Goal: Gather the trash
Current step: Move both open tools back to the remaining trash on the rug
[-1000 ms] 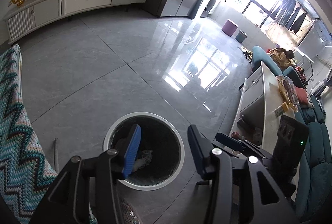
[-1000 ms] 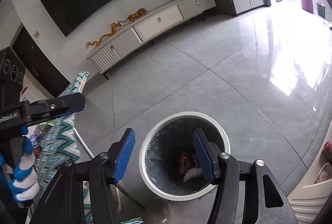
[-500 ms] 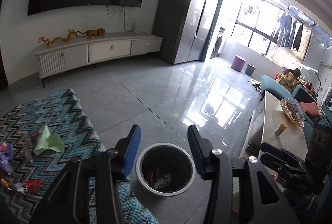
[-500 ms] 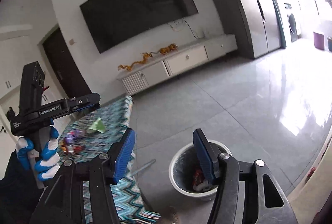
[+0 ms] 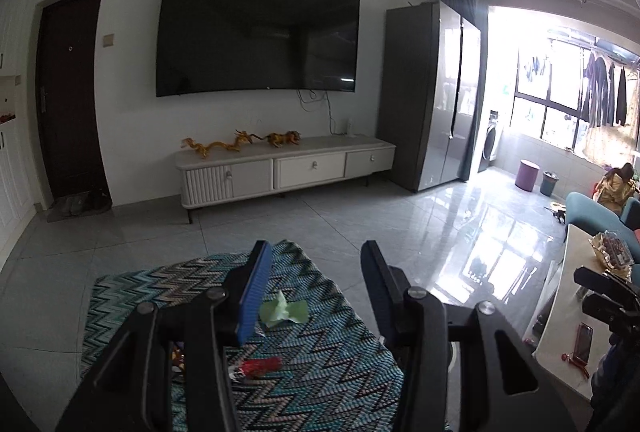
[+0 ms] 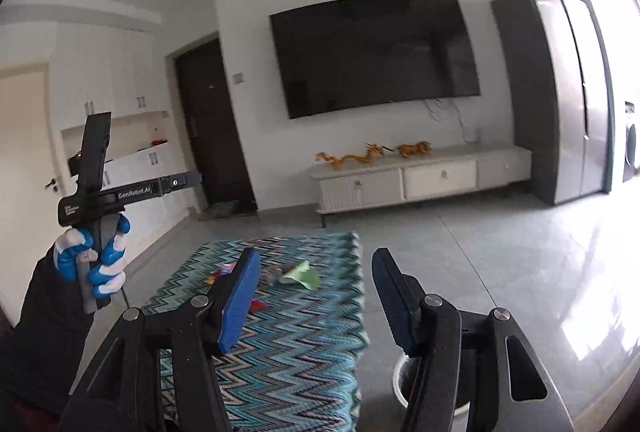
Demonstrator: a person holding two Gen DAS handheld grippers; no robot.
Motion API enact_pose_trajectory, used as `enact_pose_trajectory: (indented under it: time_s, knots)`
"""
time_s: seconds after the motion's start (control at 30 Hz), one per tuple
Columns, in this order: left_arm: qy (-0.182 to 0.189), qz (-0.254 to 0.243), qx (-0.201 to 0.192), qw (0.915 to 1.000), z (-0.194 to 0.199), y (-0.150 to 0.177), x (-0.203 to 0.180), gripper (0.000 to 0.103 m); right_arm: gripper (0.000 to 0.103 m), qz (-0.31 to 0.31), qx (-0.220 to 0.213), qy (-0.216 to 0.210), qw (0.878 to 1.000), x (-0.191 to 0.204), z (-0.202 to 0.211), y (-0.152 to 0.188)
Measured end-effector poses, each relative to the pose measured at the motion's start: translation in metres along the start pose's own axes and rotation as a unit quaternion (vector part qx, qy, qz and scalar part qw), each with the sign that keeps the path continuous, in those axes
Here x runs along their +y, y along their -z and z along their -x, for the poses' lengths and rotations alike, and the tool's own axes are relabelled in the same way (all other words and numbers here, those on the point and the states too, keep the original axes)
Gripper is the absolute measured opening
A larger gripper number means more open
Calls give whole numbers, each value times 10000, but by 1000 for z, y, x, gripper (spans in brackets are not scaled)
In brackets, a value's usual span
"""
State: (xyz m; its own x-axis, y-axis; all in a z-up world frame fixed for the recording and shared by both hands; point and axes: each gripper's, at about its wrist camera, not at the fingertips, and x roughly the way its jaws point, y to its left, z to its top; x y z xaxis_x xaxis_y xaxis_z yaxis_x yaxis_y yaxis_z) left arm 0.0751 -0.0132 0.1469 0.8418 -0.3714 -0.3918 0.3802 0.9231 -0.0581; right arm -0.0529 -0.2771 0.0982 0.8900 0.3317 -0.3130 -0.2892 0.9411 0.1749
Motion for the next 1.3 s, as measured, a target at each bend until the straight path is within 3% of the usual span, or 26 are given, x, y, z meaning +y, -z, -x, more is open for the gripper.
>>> enact_pose_trajectory:
  time_s: [0.13,0.27,0.47,0.6,0.77,0.97,1.17,1.3]
  knots:
    - [-276,72,-259,9993,29,-14,36,45,56,308,-55,-290,9991,36,-9,-18]
    - [-547,373,-307,9973,35,-6,75,45,56,424,81,-692,9967,58,-37,-22]
    - [-1012,856,199,9910,-4,37,137,45,56,519,432,-967,9930,79,-94,-18]
    - [-1086,1204,616,9848,-39,74,173,45,56,479,600,-1064,9914,82,-136,-19]
    - [-1042,1632,1281,9727,-93,123,211,45,56,300,928,-996,9902,70,-196,-7]
    - [-866,1834,1961,9594,-150,178,224,45,56,-56,1444,-670,9872,37,-283,18]
    - [-789,2013,2164,9521,-186,213,235,45,60,-374,1945,-302,9797,-3,-367,52]
    - [-735,2074,2184,9507,-199,224,240,45,65,-623,2141,-321,9743,-20,-406,71]
